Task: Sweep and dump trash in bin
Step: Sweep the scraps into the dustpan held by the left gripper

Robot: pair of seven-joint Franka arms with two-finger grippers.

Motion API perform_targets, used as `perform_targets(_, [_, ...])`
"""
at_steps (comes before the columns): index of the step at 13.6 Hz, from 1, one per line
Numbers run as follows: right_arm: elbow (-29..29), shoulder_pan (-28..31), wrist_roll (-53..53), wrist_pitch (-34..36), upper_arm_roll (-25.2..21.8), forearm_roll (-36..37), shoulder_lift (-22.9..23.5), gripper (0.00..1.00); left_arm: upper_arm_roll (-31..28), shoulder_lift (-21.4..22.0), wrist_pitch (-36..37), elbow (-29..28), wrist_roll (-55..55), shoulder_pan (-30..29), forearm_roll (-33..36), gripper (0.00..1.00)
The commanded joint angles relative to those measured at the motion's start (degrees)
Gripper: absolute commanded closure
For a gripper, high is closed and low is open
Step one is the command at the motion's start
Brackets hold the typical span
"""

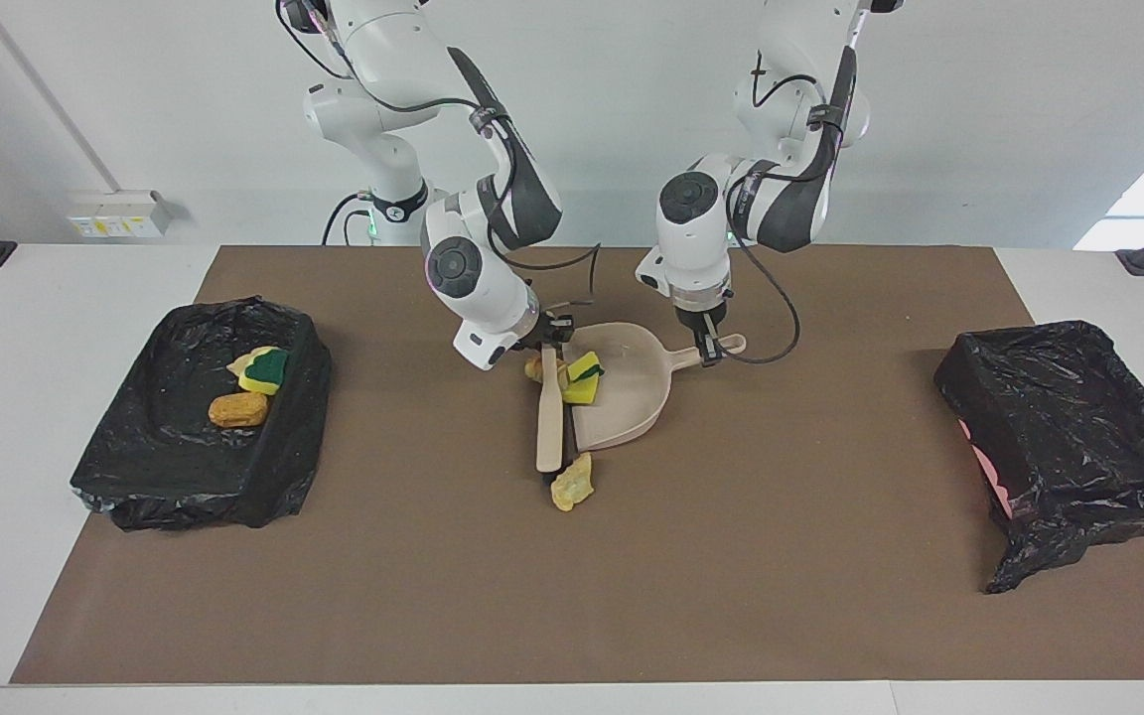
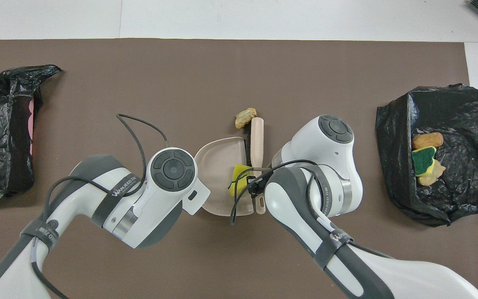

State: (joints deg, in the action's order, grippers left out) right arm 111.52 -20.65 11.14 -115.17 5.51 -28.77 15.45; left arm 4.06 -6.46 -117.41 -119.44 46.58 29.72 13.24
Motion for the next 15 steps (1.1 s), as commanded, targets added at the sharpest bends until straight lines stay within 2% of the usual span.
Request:
perform_targets(1, [-6.1,1.7,-0.1,5.1,0.0,-1.6,1.4,1.0,-0.5,2.1,-1.2,-2.8,-0.9,-0.7,1.1,1.0])
perform_targets(3, [-9.0,3.9,0.4,10.6,-0.9,0.4,-0.2,1.0,-0.5,2.1,-1.2,-3.1,-2.3,-2.4,1.1,1.0])
perform_targets(4, [-10.7,4.3,0.5,13.0,-1.0,4.6,-0.9,1.0,-0.5,2.0,-1.1,-3.1,-2.5,-3.3,1.1,1.0])
perform_targets(5, [-12.8,4.6,-0.4,14.7,-0.6,11.9,-0.9,1.0,-0.5,2.0,-0.7,-3.0,-2.9,-3.5,1.0,1.0])
perform_targets(7, [-13.4,4.2,-3.6,13.1,-0.3,22.1,-0.2,1.0,-0.5,2.0,-0.1,-3.1,-5.5,-4.2,1.0,1.0])
perform_targets(9, [-14.4,5.9,-15.2,12.7,-0.8,24.6,1.5,1.0,-0.5,2.1,0.7,-3.1,-6.6,-4.2,1.0,1.0])
perform_targets(10, [-17.1,6.2,-17.4,12.7,-0.7,27.0,3.9,1.0,-0.5,2.1,1.0,-3.1,-7.3,-4.1,1.0,1.0])
perform_targets(13, [-21.2,4.1,-17.8,11.4,-0.1,31.5,10.0,1.0,-0.5,2.2,1.8,-3.1,-9.3,-4.2,1.0,1.0])
perform_targets(15, [-20.6,1.7,-17.4,12.5,-0.2,30.8,9.7,1.0,-0.5,2.1,1.8,-3.1,-10.1,-4.1,1.0,1.0])
